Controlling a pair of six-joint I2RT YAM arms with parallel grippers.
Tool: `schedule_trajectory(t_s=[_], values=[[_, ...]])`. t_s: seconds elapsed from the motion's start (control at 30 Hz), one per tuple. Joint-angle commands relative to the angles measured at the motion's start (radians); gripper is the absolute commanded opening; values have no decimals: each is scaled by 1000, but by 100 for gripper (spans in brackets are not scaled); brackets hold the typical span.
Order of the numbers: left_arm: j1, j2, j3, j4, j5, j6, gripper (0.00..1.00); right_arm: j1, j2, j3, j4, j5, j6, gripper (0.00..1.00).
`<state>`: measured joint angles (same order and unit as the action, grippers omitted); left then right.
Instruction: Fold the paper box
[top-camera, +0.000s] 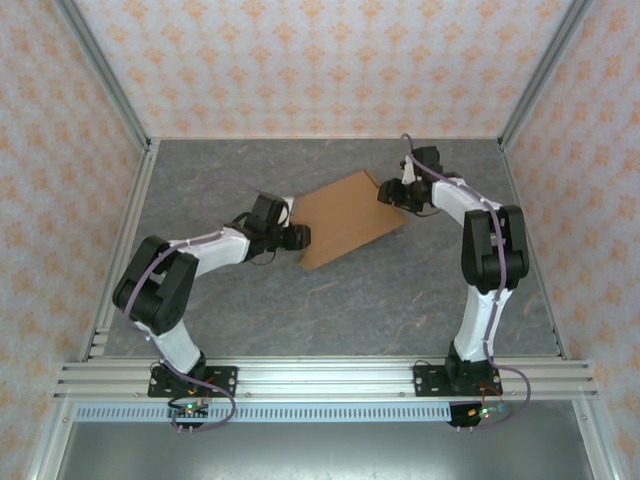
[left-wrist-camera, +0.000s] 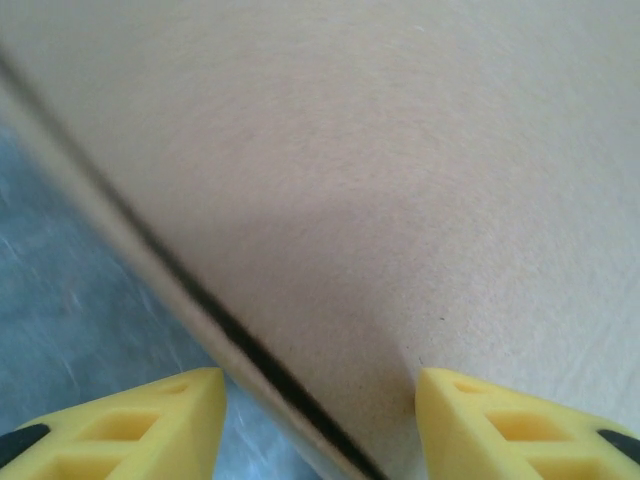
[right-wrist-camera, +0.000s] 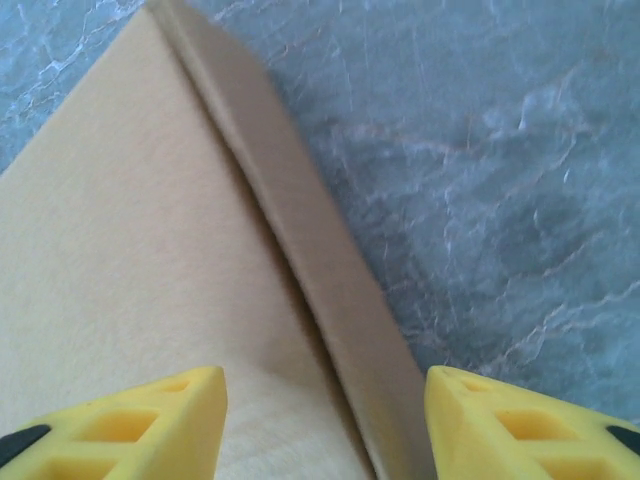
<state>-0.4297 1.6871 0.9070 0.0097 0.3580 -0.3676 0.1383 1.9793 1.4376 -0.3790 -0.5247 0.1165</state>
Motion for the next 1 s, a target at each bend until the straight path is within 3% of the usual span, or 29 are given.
schedule_trajectory(t_s=[0.0,0.13,0.2,0.37,0.57,0.63,0.77,0.97], values=[[-8,-91,-50,-11,-89,-15,57,-3,4,115,-108,102,-49,58],[-6,-206,-48,-90,-298,48,65,-3,-109,73,-63,169,-28,60],[6,-242,-27,-119,-328,84,69,3,-200,-23,-8,157,2,61],[64,-192,90,-213,-220,158,72,72,-427,-343,147,116,122,64],[79,-25,286,-331,-71,236,73,93,-505,-593,301,-29,327,67],[84,32,358,-377,-44,272,74,98,-487,-630,393,-107,413,69],[85,151,499,-475,-34,337,75,112,-458,-666,464,-97,464,69],[98,305,653,-576,-28,421,77,130,-329,-699,708,-178,581,56]])
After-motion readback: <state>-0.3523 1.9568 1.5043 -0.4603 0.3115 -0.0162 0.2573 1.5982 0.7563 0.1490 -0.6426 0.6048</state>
